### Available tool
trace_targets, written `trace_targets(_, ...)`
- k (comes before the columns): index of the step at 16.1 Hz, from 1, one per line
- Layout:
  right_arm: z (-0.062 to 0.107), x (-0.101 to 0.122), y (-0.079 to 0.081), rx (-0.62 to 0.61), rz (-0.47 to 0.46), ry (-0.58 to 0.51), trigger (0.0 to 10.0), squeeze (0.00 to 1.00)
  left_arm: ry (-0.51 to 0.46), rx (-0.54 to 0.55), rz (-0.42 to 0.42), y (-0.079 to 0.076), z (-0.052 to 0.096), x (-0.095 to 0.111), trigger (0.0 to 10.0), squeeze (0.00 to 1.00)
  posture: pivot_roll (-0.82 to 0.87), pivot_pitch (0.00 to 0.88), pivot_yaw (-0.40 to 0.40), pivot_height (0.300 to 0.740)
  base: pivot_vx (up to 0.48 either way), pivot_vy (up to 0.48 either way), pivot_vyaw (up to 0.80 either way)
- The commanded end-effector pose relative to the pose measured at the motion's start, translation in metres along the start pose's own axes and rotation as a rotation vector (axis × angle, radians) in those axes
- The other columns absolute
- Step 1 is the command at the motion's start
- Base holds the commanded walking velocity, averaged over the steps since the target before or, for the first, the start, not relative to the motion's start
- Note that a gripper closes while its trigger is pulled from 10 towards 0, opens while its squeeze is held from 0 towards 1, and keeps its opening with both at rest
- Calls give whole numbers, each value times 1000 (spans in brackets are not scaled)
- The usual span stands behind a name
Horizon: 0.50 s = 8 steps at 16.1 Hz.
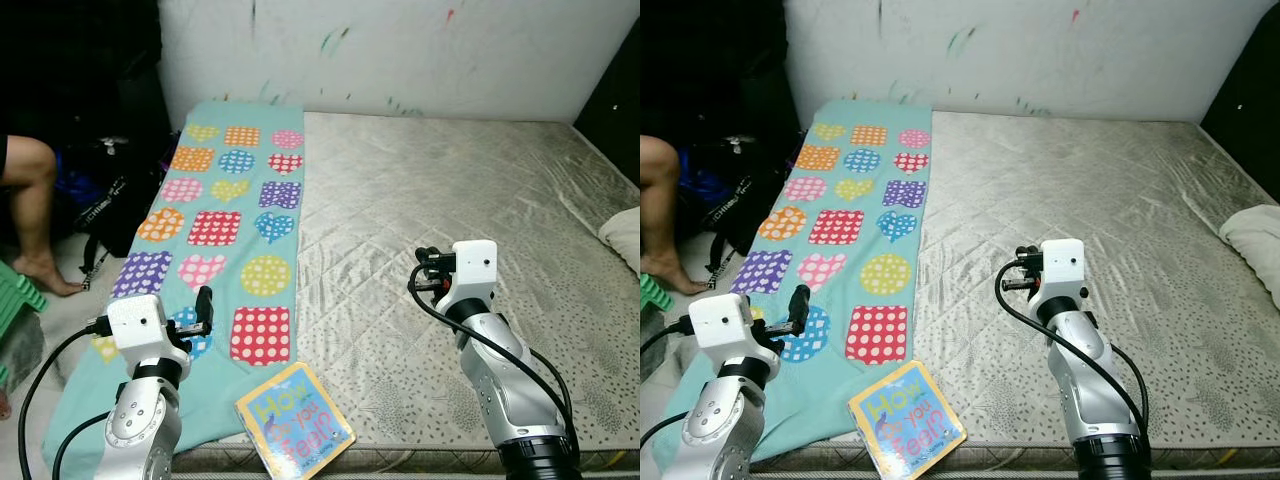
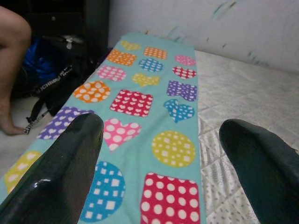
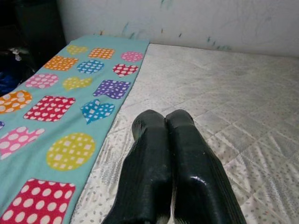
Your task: Clean up the room
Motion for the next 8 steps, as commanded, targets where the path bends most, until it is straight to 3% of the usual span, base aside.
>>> trace_targets(1,1,0,-5,-20,-6,-5,10000,0,6,-14,-4,-2,0,-1,10000,0,-57,0,-40,740,-270,0,0)
trace_targets(5,-1,1,-5,-16,-8,-2,10000,0,7,-6,-2,-3,0,-1,10000,0,-55,0,-47,740,-278,0,0)
trace_targets(8,-2,1,-5,-14,-7,-1,10000,0,6,-3,6,-3,0,-2,10000,0,-57,0,-49,740,0,0,0)
Point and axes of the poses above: a point about 5 cm out from each wrist's last joint towards the gripper, its own z axis pointing back from the gripper into the wrist, its own x axis along the axis of the wrist's last joint, y = z × x, the point moved 3 cm from there along -z, pointing out of the wrist towards the gripper, and after that the axes turned 2 degrees about z, right-handed, at the moved point
